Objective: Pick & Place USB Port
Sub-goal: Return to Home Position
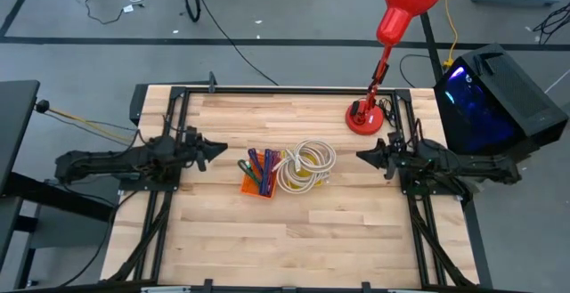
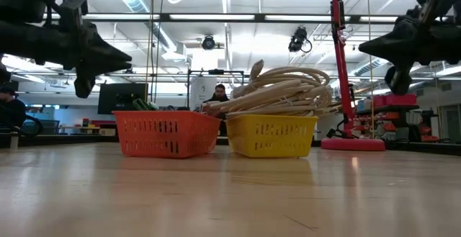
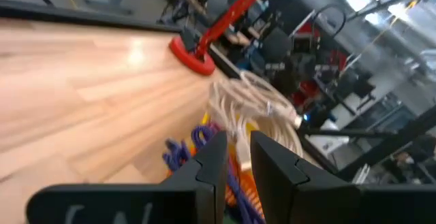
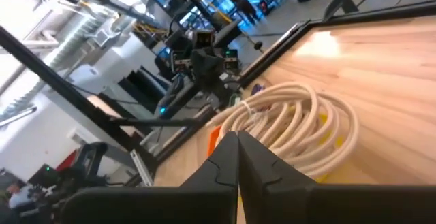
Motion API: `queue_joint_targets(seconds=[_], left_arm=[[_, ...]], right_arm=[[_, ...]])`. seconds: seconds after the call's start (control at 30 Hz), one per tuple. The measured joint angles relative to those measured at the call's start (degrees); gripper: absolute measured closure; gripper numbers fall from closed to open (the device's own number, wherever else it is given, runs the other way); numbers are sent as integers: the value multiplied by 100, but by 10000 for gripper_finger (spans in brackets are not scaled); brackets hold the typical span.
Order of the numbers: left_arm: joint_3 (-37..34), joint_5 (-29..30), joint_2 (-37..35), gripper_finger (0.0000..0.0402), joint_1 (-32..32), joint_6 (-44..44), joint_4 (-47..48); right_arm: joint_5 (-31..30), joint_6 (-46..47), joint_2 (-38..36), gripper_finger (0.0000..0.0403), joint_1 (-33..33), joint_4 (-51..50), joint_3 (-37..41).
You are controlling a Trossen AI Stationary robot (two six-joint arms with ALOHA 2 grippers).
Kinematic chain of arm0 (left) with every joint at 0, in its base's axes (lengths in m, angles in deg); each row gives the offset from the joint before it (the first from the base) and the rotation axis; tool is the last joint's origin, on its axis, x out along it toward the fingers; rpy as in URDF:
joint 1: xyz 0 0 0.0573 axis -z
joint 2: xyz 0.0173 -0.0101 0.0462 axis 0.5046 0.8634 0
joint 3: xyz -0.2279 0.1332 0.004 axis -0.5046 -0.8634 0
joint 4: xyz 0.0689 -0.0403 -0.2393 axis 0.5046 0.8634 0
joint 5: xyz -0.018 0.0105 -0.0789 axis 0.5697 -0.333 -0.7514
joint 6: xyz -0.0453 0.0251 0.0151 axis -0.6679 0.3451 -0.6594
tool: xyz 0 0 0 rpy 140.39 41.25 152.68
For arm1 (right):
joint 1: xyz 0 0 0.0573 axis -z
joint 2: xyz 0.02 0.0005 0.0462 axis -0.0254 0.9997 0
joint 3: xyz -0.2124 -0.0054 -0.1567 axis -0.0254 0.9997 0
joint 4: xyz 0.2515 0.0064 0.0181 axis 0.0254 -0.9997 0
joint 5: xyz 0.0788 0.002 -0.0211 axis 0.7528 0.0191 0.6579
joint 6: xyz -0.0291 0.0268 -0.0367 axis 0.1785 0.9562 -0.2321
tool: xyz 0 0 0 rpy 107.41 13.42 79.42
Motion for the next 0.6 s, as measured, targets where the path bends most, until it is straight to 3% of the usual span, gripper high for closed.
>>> queue_joint_targets(seconds=[0.17,0.37,0.6], left_arm=[[0,-396,83,333,0,141,250],[2,-419,77,333,0,192,292],[2,-359,77,333,0,1352,309]], right_arm=[[46,-140,107,401,-9,-24,0],[51,-1201,249,400,-9,-24,0],[18,-1664,273,389,-7,-17,0]])
